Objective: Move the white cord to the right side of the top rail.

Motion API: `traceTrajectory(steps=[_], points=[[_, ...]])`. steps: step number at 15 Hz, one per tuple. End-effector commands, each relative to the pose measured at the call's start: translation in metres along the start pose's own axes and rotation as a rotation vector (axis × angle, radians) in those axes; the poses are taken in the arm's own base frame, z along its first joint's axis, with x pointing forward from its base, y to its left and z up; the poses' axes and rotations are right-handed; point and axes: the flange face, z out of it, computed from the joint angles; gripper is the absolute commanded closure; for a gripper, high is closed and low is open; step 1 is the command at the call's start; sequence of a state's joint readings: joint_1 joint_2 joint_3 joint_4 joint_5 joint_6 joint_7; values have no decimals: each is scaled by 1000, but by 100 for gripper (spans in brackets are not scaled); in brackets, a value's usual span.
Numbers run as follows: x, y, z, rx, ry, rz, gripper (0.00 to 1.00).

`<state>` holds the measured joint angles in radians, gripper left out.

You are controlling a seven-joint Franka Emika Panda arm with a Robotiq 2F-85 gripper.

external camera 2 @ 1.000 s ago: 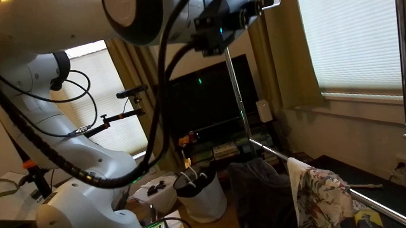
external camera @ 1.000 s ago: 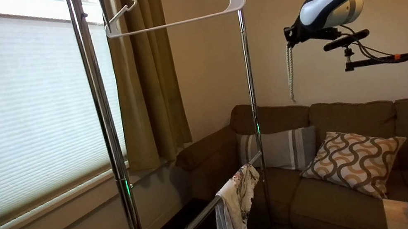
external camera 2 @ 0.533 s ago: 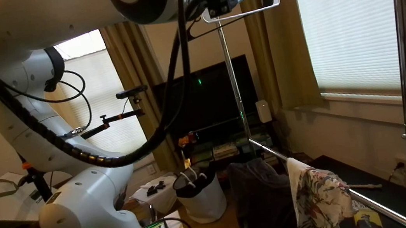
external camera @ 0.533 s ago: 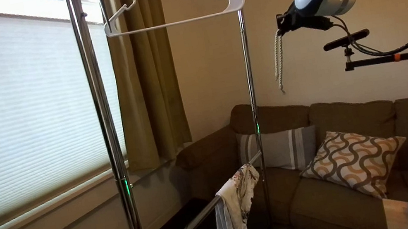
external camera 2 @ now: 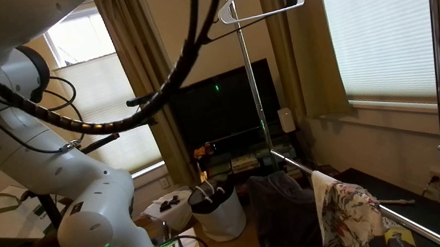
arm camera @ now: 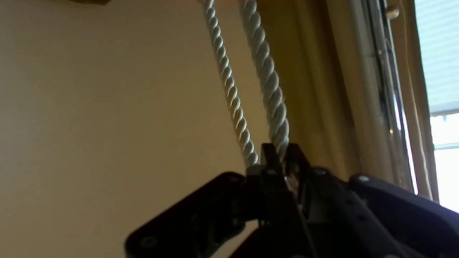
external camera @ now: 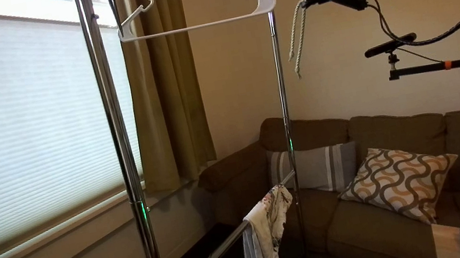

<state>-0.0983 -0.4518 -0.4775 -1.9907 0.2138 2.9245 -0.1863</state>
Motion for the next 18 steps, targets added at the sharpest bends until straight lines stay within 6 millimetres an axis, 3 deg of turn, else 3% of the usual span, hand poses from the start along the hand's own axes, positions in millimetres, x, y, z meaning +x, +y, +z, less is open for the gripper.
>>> traceTrajectory(steps=[1, 2, 3, 4, 9, 14, 18], points=[[39, 13, -18, 44, 78, 3, 97], [25, 6, -13, 20, 55, -6, 89], [34, 9, -18, 23, 74, -2, 89], [38, 11, -20, 23, 83, 0, 97], [80, 4, -39, 46, 198, 1, 97], [120, -29, -42, 100, 273, -33, 97], [136, -51, -33, 156, 312, -66, 97]])
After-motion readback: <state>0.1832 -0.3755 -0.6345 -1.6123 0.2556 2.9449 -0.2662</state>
